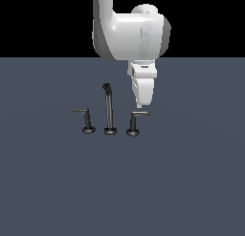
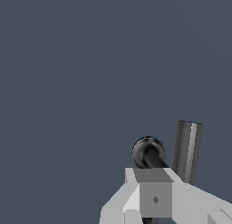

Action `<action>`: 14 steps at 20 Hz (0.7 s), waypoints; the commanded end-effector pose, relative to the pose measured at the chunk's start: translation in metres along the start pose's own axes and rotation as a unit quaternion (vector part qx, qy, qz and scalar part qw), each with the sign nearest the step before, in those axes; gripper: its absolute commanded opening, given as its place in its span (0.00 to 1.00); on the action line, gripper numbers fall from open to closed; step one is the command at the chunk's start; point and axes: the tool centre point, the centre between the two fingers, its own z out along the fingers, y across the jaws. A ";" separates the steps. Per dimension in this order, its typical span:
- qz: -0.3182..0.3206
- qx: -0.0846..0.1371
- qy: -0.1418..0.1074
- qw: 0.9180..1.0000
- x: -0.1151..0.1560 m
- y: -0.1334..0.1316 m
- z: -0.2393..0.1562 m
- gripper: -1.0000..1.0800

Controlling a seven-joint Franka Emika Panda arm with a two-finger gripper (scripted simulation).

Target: Turn on the faucet by rotating a designated handle.

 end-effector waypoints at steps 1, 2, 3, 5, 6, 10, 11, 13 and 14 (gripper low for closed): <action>0.021 0.000 0.000 1.000 0.008 -0.005 0.010 0.00; 0.027 0.000 0.000 1.000 0.010 -0.006 0.013 0.00; 0.032 -0.001 0.000 0.999 0.012 -0.007 0.015 0.00; 0.041 -0.001 0.000 0.999 0.016 -0.009 0.019 0.00; 0.044 -0.001 -0.001 0.999 0.017 -0.010 0.021 0.00; 0.049 -0.001 -0.001 0.999 0.019 -0.010 0.022 0.00; 0.049 -0.001 -0.001 0.999 0.019 -0.010 0.022 0.00; 0.049 -0.001 -0.001 0.999 0.019 -0.010 0.022 0.00; 0.049 -0.001 -0.001 0.999 0.019 -0.010 0.022 0.00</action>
